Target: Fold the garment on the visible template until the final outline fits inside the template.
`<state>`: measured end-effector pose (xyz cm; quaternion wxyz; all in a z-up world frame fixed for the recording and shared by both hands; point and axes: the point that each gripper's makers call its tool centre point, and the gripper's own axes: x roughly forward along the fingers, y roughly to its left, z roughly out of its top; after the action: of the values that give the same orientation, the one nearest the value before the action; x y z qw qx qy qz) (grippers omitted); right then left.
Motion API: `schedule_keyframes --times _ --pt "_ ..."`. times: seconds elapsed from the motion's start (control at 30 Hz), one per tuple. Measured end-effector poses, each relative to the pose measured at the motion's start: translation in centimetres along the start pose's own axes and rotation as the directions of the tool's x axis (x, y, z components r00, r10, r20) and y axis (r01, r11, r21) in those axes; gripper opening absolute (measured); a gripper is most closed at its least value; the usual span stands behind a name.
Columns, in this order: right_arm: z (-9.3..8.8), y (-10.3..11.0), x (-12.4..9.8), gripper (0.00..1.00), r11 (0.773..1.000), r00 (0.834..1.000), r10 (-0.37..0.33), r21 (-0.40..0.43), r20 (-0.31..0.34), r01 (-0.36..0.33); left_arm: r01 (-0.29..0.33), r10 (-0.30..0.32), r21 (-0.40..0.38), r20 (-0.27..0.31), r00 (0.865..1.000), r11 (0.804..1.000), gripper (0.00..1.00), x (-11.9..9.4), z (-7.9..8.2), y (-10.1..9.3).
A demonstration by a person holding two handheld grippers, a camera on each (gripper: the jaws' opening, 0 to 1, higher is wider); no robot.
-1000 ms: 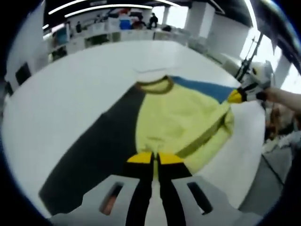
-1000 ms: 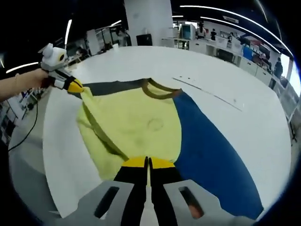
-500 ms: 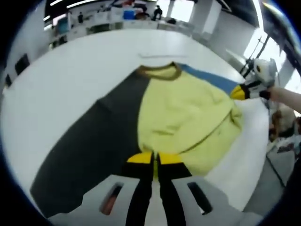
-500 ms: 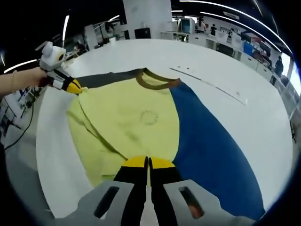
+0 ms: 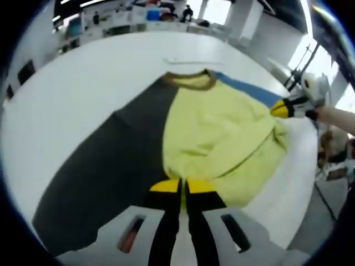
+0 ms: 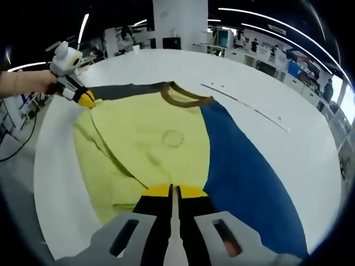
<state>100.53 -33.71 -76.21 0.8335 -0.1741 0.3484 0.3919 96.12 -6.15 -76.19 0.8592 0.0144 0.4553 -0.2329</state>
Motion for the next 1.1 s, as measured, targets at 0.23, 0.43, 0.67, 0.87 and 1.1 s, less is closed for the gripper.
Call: schedule_keyframes --times 0.23,0.43,0.67,0.87,1.1 --pt "0.2 -0.5 -0.5 0.08 0.999 0.999 -0.033 0.006 0.009 0.033 0.004 -0.004 0.012 0.011 1.0 1.0 0.0 -0.2 0.1 0.0" --pt "0.3 -0.8 -1.3 0.11 0.999 0.999 -0.042 0.034 0.035 0.04 0.004 -0.005 0.021 0.03 1.0 1.0 0.0 -0.6 0.5 0.0" --pt "0.4 -0.8 -2.2 0.14 0.997 0.997 -0.051 0.051 0.049 0.049 0.002 -0.003 0.033 0.05 0.999 0.999 0.0 -1.4 0.8 -0.4" --pt "0.3 -0.8 -3.3 0.15 0.996 0.997 -0.063 0.069 0.055 0.059 -0.001 -0.002 0.036 0.063 0.998 0.999 0.01 -2.1 0.8 -0.5" --pt "0.4 -0.2 -4.9 0.19 0.994 0.995 -0.069 0.087 0.066 0.063 0.002 -0.004 0.036 0.071 0.997 0.999 0.04 -3.3 0.4 -1.0"
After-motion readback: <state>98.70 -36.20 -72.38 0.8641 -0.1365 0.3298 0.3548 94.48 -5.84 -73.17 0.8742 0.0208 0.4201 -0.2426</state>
